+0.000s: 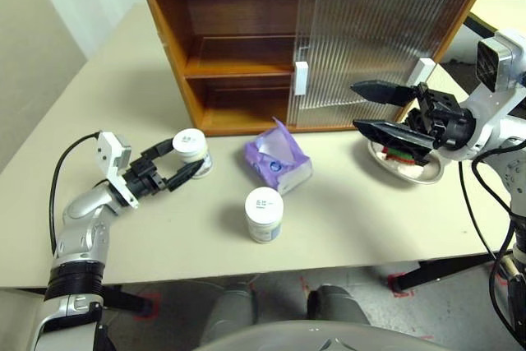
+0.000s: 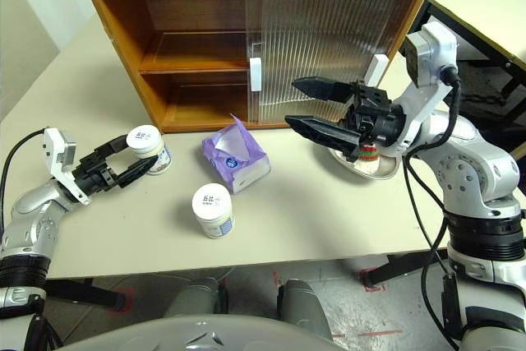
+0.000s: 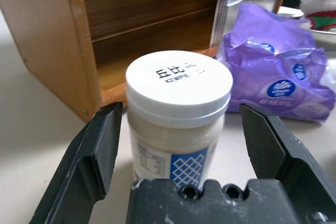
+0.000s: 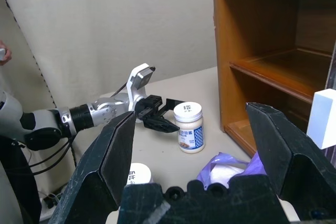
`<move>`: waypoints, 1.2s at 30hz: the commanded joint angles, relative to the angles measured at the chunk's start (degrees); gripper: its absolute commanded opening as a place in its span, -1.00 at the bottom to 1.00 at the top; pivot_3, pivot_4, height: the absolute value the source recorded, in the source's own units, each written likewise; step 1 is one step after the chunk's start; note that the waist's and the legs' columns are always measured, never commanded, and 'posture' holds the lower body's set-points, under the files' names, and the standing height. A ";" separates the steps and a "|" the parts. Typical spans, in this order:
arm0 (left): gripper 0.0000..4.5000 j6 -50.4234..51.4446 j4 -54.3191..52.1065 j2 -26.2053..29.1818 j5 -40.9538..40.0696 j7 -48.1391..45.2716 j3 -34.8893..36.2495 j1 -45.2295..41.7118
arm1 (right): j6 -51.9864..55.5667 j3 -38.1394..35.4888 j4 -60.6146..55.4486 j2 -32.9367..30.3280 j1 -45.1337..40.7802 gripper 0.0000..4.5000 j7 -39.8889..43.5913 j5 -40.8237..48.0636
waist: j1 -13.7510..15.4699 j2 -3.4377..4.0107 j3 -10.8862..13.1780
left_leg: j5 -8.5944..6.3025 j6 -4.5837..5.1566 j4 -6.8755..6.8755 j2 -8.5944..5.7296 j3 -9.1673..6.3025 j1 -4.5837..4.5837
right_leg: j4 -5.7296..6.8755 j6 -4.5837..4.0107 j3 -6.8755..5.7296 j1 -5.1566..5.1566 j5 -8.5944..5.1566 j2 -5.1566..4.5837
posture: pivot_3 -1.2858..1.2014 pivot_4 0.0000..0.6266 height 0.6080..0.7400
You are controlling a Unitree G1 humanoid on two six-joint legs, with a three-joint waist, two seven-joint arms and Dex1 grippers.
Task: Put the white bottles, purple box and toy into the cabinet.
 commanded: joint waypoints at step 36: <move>0.58 -4.31 7.86 -1.17 2.73 0.70 -1.47 -0.93 | 0.35 -1.40 -1.28 -0.38 -0.04 1.00 -0.63 0.39 | -1.24 -0.01 -0.01 | 0.00 0.00 0.01 -0.01 0.03 0.02 | 0.02 0.04 0.02 0.01 0.03 0.00 | 0.04 -1.00 1.00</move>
